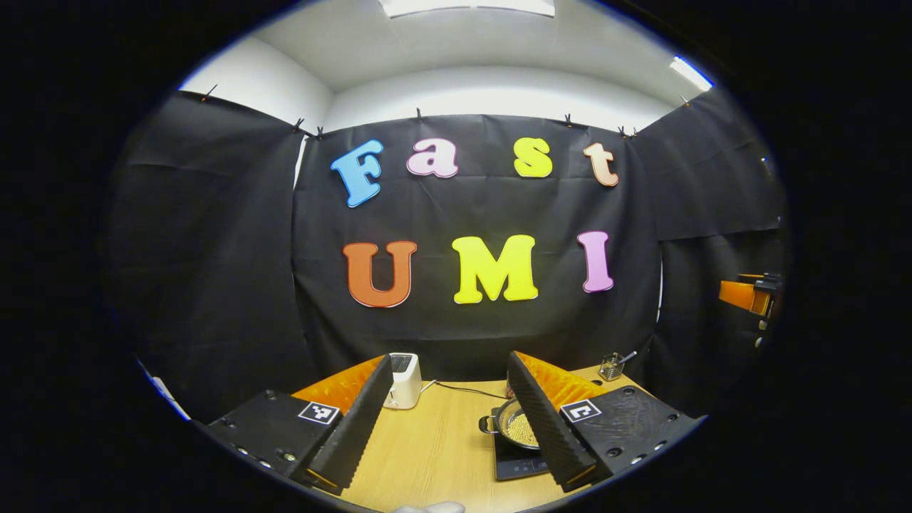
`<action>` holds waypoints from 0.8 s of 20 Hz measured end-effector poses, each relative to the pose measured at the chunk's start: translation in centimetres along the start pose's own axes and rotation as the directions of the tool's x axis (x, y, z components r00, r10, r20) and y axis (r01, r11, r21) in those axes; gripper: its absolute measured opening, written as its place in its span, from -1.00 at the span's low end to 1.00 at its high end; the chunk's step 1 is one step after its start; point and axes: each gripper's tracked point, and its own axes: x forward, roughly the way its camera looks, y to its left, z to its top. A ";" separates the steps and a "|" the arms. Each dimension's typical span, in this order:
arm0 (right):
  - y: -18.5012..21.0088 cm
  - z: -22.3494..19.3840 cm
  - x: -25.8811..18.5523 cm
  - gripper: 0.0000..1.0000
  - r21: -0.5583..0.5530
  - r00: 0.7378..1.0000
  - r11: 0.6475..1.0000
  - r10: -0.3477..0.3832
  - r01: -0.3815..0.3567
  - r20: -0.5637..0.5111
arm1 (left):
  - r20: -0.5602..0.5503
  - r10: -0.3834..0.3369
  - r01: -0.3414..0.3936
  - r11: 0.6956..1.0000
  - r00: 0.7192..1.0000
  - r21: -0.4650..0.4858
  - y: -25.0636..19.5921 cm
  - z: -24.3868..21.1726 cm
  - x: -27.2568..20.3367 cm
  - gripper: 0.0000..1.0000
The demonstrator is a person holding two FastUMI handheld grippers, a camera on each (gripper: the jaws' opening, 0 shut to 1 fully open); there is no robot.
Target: First push the handle of the pot to place it horizontally, then grasp the pot with both hands and set it on the induction cooktop.
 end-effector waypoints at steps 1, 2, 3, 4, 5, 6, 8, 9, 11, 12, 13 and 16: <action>0.1 -0.1 0.1 1.00 -0.001 1.000 1.000 0.002 -0.002 -0.001 | 0.003 -0.003 0.003 1.000 1.000 0.002 0.1 0.1 -0.1 0.93; 0.1 0.0 0.0 1.00 -0.005 1.000 1.000 0.004 -0.004 0.001 | 0.005 -0.002 0.002 1.000 1.000 0.004 0.1 0.2 -0.1 0.94; 0.1 0.0 -0.1 1.00 -0.010 1.000 1.000 0.002 -0.002 0.003 | 0.004 -0.002 0.002 1.000 1.000 0.004 0.2 0.1 -0.1 0.93; 0.2 0.1 -0.2 1.00 -0.014 1.000 1.000 0.002 -0.002 0.003 | 0.003 -0.004 0.004 1.000 1.000 0.000 0.2 0.0 0.0 0.93; 0.3 0.1 -0.3 1.00 -0.016 1.000 1.000 0.003 -0.003 0.004 | -0.004 -0.006 0.006 1.000 1.000 -0.005 0.1 -0.1 -0.2 0.93; 0.4 0.2 -0.4 1.00 -0.014 1.000 1.000 0.007 -0.007 0.009 | -0.008 -0.005 0.005 1.000 1.000 -0.009 0.2 -0.1 -0.2 0.93; 0.6 0.0 -0.6 1.00 -0.012 1.000 1.000 0.012 -0.012 0.002 | -0.011 -0.002 0.002 1.000 1.000 -0.011 0.5 -0.1 -0.1 0.93; 0.6 0.0 -0.5 1.00 -0.014 1.000 1.000 0.011 -0.011 -0.001 | -0.011 0.000 0.000 1.000 1.000 -0.011 0.7 -0.1 -0.2 0.93; 0.6 -0.1 -0.5 1.00 -0.018 1.000 1.000 0.010 -0.010 -0.002 | -0.009 0.001 -0.001 1.000 1.000 -0.010 0.8 -0.1 -0.3 0.93; 0.6 -0.1 -0.5 1.00 -0.020 1.000 1.000 0.010 -0.010 -0.003 | -0.010 0.000 0.000 1.000 1.000 -0.012 0.8 -0.1 -0.3 0.93; 0.7 0.0 -0.6 1.00 -0.022 1.000 1.000 0.012 -0.012 -0.002 | -0.012 -0.002 0.001 1.000 1.000 -0.014 0.8 -0.1 -0.3 0.93; 0.9 0.1 -0.7 1.00 -0.026 1.000 1.000 0.014 -0.014 -0.003 | -0.015 -0.006 0.006 1.000 1.000 -0.024 0.9 -0.2 -0.3 0.93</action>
